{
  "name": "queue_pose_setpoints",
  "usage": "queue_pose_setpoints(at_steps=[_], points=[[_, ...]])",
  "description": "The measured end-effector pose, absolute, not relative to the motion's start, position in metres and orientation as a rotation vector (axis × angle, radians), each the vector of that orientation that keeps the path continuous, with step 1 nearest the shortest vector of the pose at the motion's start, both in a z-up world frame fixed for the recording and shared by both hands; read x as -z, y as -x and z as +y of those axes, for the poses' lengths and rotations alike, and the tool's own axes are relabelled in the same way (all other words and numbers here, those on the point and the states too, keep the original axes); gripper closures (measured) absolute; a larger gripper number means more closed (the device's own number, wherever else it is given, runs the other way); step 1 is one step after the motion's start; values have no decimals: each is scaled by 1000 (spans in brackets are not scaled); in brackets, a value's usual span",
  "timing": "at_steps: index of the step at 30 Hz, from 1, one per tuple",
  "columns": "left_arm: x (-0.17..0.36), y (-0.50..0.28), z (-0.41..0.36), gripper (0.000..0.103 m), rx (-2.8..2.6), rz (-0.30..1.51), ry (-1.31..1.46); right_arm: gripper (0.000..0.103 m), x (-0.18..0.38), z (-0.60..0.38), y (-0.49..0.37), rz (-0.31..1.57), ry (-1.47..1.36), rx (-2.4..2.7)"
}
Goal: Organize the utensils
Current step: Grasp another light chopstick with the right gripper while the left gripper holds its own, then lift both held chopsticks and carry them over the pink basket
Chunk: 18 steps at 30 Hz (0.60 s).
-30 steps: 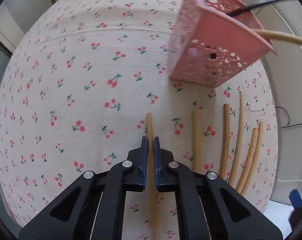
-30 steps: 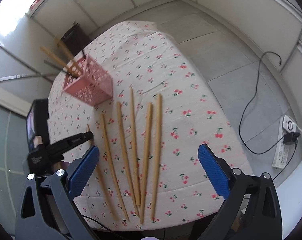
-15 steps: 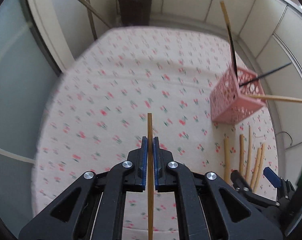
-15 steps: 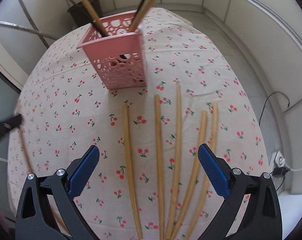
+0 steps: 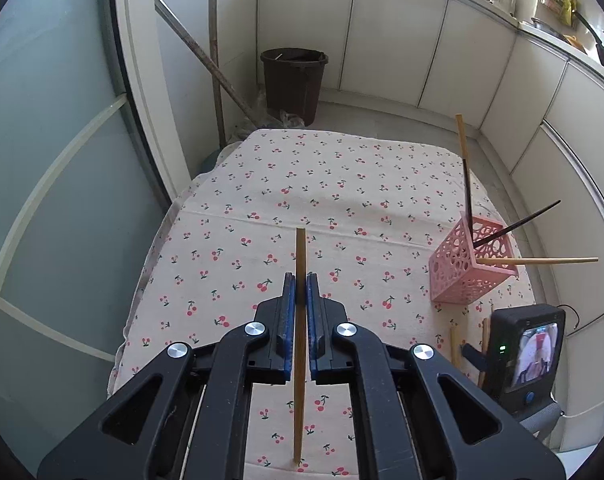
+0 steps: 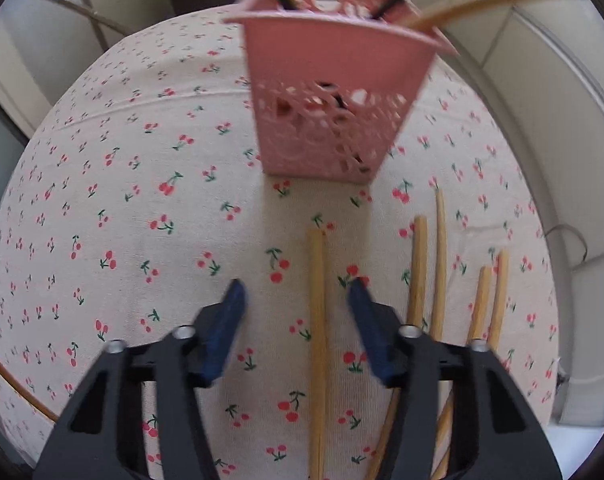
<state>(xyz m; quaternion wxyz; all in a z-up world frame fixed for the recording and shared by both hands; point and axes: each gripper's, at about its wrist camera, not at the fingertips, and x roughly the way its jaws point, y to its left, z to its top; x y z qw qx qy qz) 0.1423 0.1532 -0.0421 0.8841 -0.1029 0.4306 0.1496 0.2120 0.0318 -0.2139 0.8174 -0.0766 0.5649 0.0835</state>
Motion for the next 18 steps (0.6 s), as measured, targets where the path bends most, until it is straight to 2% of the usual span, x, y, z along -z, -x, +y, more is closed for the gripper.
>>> queue_pose_setpoints(at_steps=[1, 4, 11, 18], points=[[41, -142, 152, 98, -305, 893, 215, 79, 213, 36, -211, 1198, 176, -201], [38, -139, 149, 98, -299, 882, 210, 94, 213, 43, -207, 1190, 203, -227], [33, -134, 141, 98, -285, 861, 189, 95, 201, 33, -191, 1192, 142, -265], [33, -130, 131, 98, -277, 848, 155, 95, 158, -1, -164, 1099, 59, -320]])
